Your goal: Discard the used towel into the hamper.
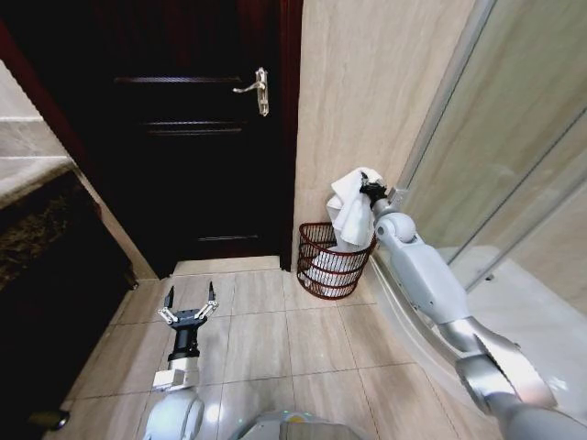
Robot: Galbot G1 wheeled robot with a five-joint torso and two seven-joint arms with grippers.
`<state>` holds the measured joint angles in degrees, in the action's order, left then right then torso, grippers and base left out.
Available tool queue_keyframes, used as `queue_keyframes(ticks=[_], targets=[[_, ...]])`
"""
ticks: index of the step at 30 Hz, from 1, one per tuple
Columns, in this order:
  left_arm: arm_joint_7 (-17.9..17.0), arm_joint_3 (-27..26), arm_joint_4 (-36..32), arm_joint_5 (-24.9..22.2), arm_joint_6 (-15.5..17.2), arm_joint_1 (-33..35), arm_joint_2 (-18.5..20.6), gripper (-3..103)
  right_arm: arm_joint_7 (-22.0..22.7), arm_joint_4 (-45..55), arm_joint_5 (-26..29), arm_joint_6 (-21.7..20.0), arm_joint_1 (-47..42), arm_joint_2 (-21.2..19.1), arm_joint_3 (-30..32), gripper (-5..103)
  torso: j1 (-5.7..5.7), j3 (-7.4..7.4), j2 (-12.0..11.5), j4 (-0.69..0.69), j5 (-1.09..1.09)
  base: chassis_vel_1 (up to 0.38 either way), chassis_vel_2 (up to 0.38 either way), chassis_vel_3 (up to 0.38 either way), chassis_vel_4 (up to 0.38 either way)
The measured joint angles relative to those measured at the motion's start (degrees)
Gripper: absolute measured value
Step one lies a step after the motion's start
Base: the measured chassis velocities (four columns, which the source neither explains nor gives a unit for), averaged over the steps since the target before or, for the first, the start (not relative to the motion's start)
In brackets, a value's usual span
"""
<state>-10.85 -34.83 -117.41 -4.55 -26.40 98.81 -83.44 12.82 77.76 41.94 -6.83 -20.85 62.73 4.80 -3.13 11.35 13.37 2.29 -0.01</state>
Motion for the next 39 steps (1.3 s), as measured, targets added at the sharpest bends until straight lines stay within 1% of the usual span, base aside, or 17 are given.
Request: queue_keyframes(ticks=[2,3,7,9,12,15,16,19,24,27,28,31,33,35,36,38,39], targets=[[0.0,0.0,0.2,0.3,-0.4,0.1,-0.2,100,-0.1,0.0,-0.1,0.1,-0.9,0.0,0.0,5,0.19,-0.68,-0.9,0.00,0.01,0.000,0.000,0.000,0.000],[0.0,0.0,0.2,0.3,-0.4,0.1,-0.2,100,-0.1,0.0,-0.1,0.1,-0.9,0.0,0.0,5,0.19,-0.68,-0.9,0.00,0.01,0.000,0.000,0.000,0.000],[-0.2,-0.1,0.0,0.3,-0.4,0.0,-0.1,100,-0.7,-0.9,-0.5,0.5,-1.0,0.6,0.0,5,0.55,-1.52,-2.1,0.01,0.00,0.000,0.000,0.000,0.000],[-0.3,-0.1,-0.1,0.3,-0.4,0.0,-0.1,100,-0.8,-1.3,-0.6,0.5,-0.9,0.8,0.0,5,0.59,-1.74,-2.4,0.01,0.02,0.000,0.000,0.000,0.000],[-0.3,-0.2,-0.2,0.2,-0.4,-0.1,0.0,100,-1.1,-2.1,-0.9,0.8,-0.4,1.3,-0.1,5,0.72,-2.21,-2.9,0.01,0.00,0.000,0.000,0.000,0.000],[-0.4,-0.3,-0.1,0.1,-0.4,-0.1,-0.2,100,-1.7,-3.5,-1.3,1.3,0.3,2.0,-0.2,5,0.88,-3.00,-3.9,0.01,0.00,0.000,0.000,0.000,0.000],[-0.4,-0.3,-0.1,0.1,-0.4,-0.1,-0.2,100,-1.7,-3.5,-1.3,1.3,0.3,2.0,-0.2,5,0.88,-3.00,-3.9,0.01,0.00,0.000,0.000,0.000,0.000],[-0.5,-0.4,0.2,0.1,-0.5,-0.2,-0.5,100,-2.0,-5.4,-2.2,2.5,1.0,2.9,-0.2,5,1.05,-3.65,-4.7,0.01,0.00,0.000,0.000,0.000,0.000],[-0.5,-0.4,0.5,0.0,-0.8,-0.3,-0.5,100,-2.0,-6.9,-2.8,3.3,1.6,3.7,-0.2,5,1.26,-4.29,-5.6,0.01,0.01,0.000,0.000,0.000,0.000],[-0.5,-0.5,0.5,-0.1,-1.0,-0.2,-0.5,100,-2.0,-8.1,-3.1,4.3,2.5,4.4,-0.2,5,1.38,-5.08,-6.5,0.00,0.00,0.000,0.000,0.000,0.000],[-0.5,-0.5,0.5,-0.1,-1.0,-0.2,-0.5,100,-2.0,-8.1,-3.1,4.3,2.5,4.4,-0.2,5,1.38,-5.08,-6.5,0.00,0.00,0.000,0.000,0.000,0.000],[-0.5,-0.8,0.5,-0.2,-1.4,0.0,-0.4,100,-1.9,-8.9,-3.4,6.1,3.5,4.9,-0.1,5,1.60,-5.77,-7.4,0.01,0.01,0.000,0.000,0.000,0.000],[-0.5,-0.9,0.5,-0.2,-1.4,0.0,-0.4,100,-1.9,-8.9,-3.5,6.3,3.7,5.0,0.0,5,1.64,-6.00,-7.7,0.01,0.00,0.000,0.000,0.000,0.000],[-0.5,-0.9,0.6,-0.3,-1.8,-0.1,-0.4,100,-2.1,-9.1,-3.8,6.4,3.8,5.0,0.0,5,1.70,-6.61,-8.3,0.01,-0.01,0.000,0.000,0.000,0.000],[-0.5,-0.9,0.6,-0.3,-1.8,-0.1,-0.4,100,-2.1,-9.1,-3.8,6.4,3.8,5.0,0.0,5,1.70,-6.61,-8.3,0.01,-0.01,0.000,0.000,0.000,0.000],[-0.4,-0.6,0.8,-0.6,-2.6,-0.3,-0.4,100,-2.6,-10.2,-4.3,6.7,3.7,5.4,0.0,5,1.70,-7.14,-8.8,0.00,0.01,0.000,0.000,0.000,0.000],[-0.4,-0.6,0.8,-0.6,-2.6,-0.3,-0.4,100,-2.6,-10.2,-4.3,6.7,3.7,5.4,0.0,5,1.70,-7.14,-8.8,0.00,0.01,0.000,0.000,0.000,0.000]])
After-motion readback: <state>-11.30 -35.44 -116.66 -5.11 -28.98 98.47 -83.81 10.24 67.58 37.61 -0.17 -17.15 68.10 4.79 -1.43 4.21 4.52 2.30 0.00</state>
